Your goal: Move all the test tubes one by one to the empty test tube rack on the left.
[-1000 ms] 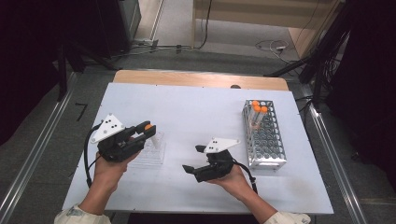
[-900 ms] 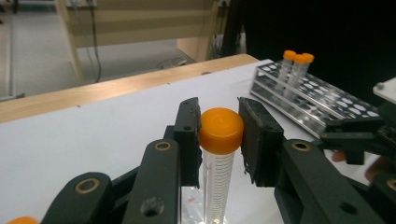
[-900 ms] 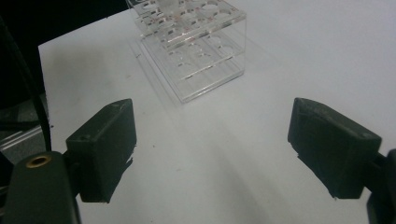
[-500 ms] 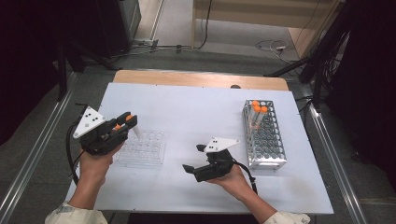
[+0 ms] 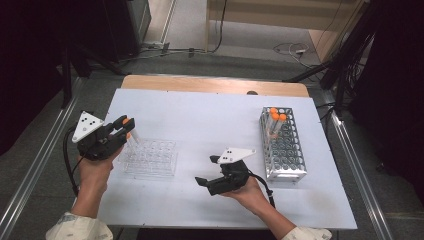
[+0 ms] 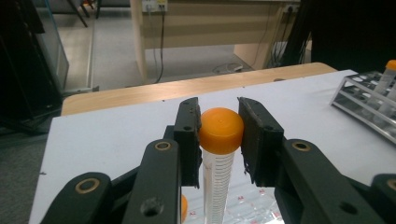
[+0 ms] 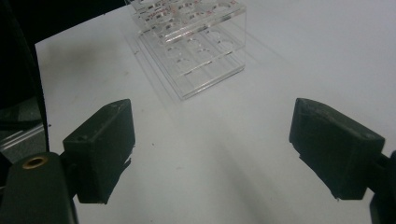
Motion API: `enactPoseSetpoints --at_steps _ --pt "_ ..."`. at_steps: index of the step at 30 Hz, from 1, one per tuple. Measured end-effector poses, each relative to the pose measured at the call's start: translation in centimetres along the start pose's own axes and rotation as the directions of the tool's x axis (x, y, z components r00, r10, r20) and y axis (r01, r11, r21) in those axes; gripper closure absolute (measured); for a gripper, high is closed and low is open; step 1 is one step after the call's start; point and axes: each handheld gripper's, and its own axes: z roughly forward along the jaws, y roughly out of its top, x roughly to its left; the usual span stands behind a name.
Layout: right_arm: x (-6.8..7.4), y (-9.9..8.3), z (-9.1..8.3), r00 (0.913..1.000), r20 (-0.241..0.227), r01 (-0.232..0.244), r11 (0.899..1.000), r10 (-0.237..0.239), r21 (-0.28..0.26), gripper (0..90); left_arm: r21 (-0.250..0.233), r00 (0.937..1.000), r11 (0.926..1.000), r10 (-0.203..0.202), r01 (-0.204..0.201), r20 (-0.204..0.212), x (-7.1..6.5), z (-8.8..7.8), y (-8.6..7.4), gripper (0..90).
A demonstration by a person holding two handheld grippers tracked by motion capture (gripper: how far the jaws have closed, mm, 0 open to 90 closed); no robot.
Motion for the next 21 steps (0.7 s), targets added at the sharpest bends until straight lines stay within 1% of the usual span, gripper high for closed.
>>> enactPoseSetpoints --at_steps 2,5,8,16,18,21 --pt "0.0 0.0 0.0 1.0000 0.001 0.001 1.000 -0.001 -0.001 12.8 0.003 1.0000 1.0000 0.007 -0.007 -0.001 -0.1 0.2 -0.1 70.6" --pt "-0.1 0.0 0.0 1.0000 0.002 0.001 1.000 -0.001 0.000 12.8 0.014 0.9992 0.9994 0.032 -0.031 -0.023 -0.2 0.6 -0.3 70.6" --pt "-0.1 0.0 0.0 1.0000 0.004 0.001 1.000 -0.001 0.003 12.9 0.032 0.9983 0.9986 0.043 -0.042 -0.038 -0.2 0.9 -0.6 70.6" --pt "-0.1 0.0 -0.1 1.0000 0.008 0.001 1.000 -0.001 0.004 13.0 0.076 0.9985 0.9964 0.040 -0.037 -0.036 0.1 1.4 -1.7 70.5" --pt "-0.1 0.0 -0.2 1.0000 0.007 -0.001 1.000 0.001 0.004 13.1 0.083 0.9989 0.9961 0.032 -0.029 -0.034 0.2 1.5 -2.0 70.5" --pt "-0.1 0.0 -0.3 1.0000 0.009 0.001 1.000 -0.002 0.002 13.1 0.104 0.9987 0.9940 0.038 -0.034 -0.034 0.2 1.7 -2.4 70.4"
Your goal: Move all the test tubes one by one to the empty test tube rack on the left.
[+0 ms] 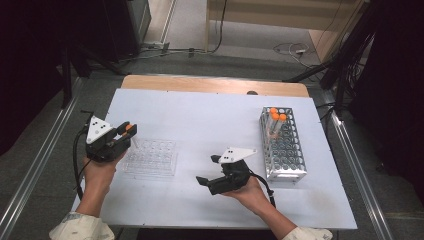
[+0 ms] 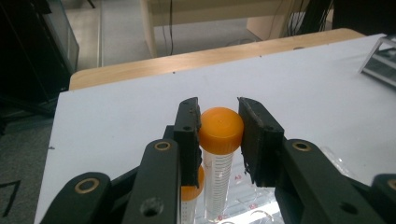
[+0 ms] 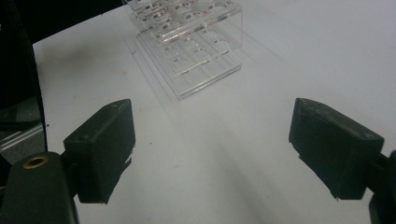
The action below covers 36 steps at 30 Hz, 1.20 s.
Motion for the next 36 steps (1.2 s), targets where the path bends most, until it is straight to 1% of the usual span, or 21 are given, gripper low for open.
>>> enactPoseSetpoints --at_steps 4,6,11,18,22,26,28,36 --pt "0.0 0.0 -0.1 1.0000 0.001 0.001 1.000 -0.001 -0.004 13.1 0.015 1.0000 0.9998 0.009 -0.009 0.002 -0.2 0.2 -0.3 70.0" --pt "0.0 0.0 -0.1 1.0000 0.002 0.001 1.000 -0.001 -0.004 13.1 0.015 1.0000 0.9998 0.009 -0.009 0.001 -0.3 0.3 -0.3 69.7" --pt "-0.1 0.0 -0.1 1.0000 0.000 -0.001 1.000 0.001 -0.002 13.1 0.017 0.9999 0.9998 0.009 -0.009 0.006 -0.3 0.3 -0.3 63.8" --pt "0.0 0.0 0.0 1.0000 0.001 -0.002 1.000 0.002 -0.002 13.1 0.013 1.0000 0.9999 0.005 -0.005 0.003 -0.2 0.2 -0.3 60.5" --pt "0.0 0.0 -0.1 1.0000 0.002 -0.002 1.000 0.002 -0.002 13.1 0.008 0.9999 1.0000 -0.004 0.004 0.013 -0.2 0.2 -0.3 54.9" --pt "0.0 0.0 -0.2 1.0000 0.002 -0.003 1.000 0.003 -0.005 13.1 0.005 0.9999 0.9999 -0.011 0.010 0.012 -0.2 0.1 -0.2 48.2" --pt "0.0 0.0 -0.2 1.0000 0.004 -0.003 1.000 0.003 -0.006 13.1 0.004 0.9996 0.9997 -0.022 0.022 0.016 -0.1 0.2 -0.2 45.0" --pt "-0.5 0.4 -1.2 0.9995 0.025 -0.018 0.999 0.019 -0.038 13.1 -0.010 0.9995 0.9994 -0.032 0.032 -0.005 -0.3 0.1 -0.1 34.1"
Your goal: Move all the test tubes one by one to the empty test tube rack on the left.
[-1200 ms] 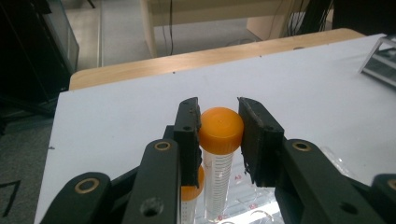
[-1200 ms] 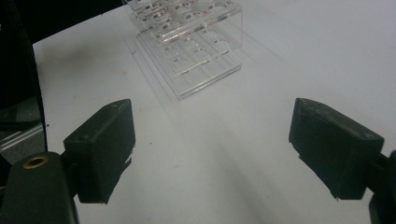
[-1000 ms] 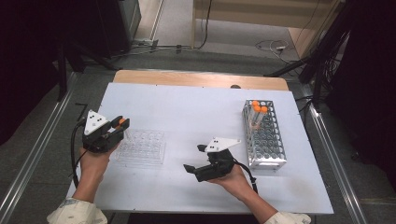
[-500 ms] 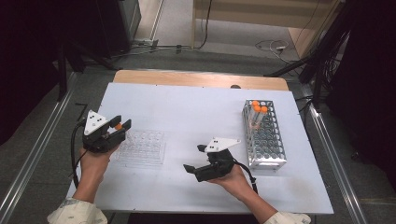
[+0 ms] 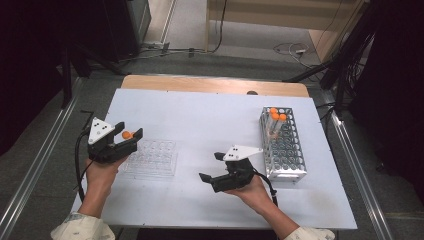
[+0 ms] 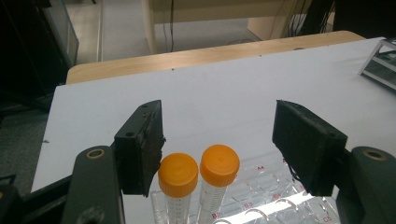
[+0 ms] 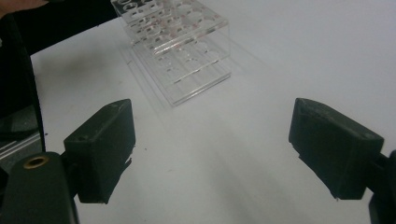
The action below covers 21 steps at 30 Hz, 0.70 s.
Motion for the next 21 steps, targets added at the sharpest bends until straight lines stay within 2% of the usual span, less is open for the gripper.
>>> enactPoseSetpoints --at_steps 5,13,21 --pt "-0.5 0.3 -1.0 0.9996 0.021 -0.015 0.999 0.016 -0.028 13.1 0.003 1.0000 1.0000 -0.001 0.001 -0.008 -0.1 0.0 0.0 27.5" --pt "-1.7 0.7 -2.5 0.9970 0.067 -0.035 0.998 0.039 -0.057 13.1 0.000 1.0000 1.0000 -0.002 0.002 -0.009 -0.2 0.0 0.1 26.4" --pt "-3.6 1.0 -4.9 0.9877 0.133 -0.069 0.992 0.083 -0.107 13.1 -0.005 1.0000 1.0000 -0.003 0.003 -0.006 -0.3 -0.2 0.2 26.4"
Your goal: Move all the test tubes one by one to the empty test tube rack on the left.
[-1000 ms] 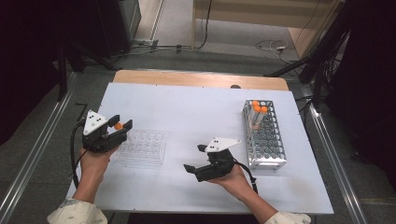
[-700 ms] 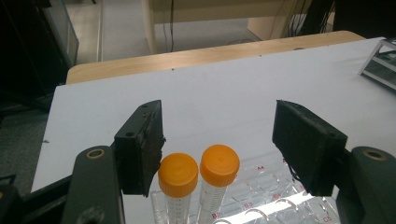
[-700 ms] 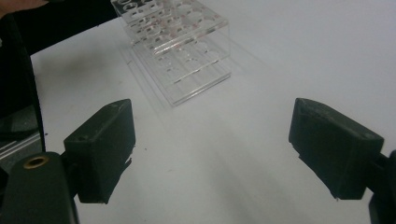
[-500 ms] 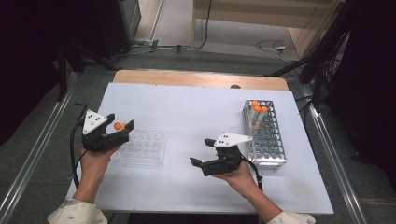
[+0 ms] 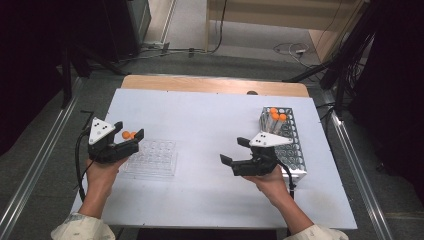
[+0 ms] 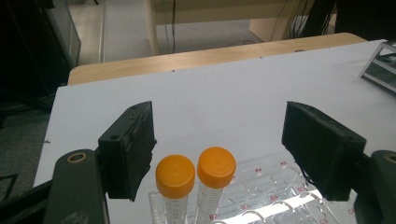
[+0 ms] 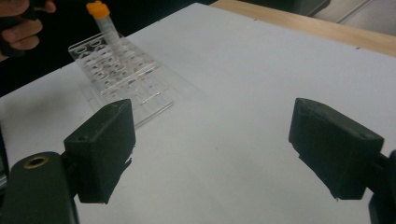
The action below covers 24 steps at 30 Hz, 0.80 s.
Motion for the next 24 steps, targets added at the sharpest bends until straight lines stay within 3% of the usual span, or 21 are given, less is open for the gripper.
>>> enactPoseSetpoints --at_steps 10,14,19,24 --pt "-2.8 0.3 -2.1 0.9951 0.088 -0.042 0.998 0.046 -0.049 13.1 0.012 0.9998 0.9999 0.010 -0.010 0.016 -0.5 0.1 0.0 24.7" --pt "-3.8 0.3 -2.6 0.9876 0.149 -0.042 0.998 0.050 -0.052 13.1 0.010 0.9996 0.9999 0.010 -0.010 0.025 -0.8 0.1 0.1 24.6" --pt "-5.4 0.3 -3.7 0.9786 0.192 -0.061 0.995 0.074 -0.073 13.6 0.010 0.9994 0.9998 0.015 -0.015 0.032 -1.0 0.1 0.1 24.7" --pt "-7.4 0.1 -5.0 0.9630 0.244 -0.092 0.991 0.114 -0.100 13.6 0.015 0.9992 0.9997 0.021 -0.021 0.035 -1.2 0.2 0.1 24.7"
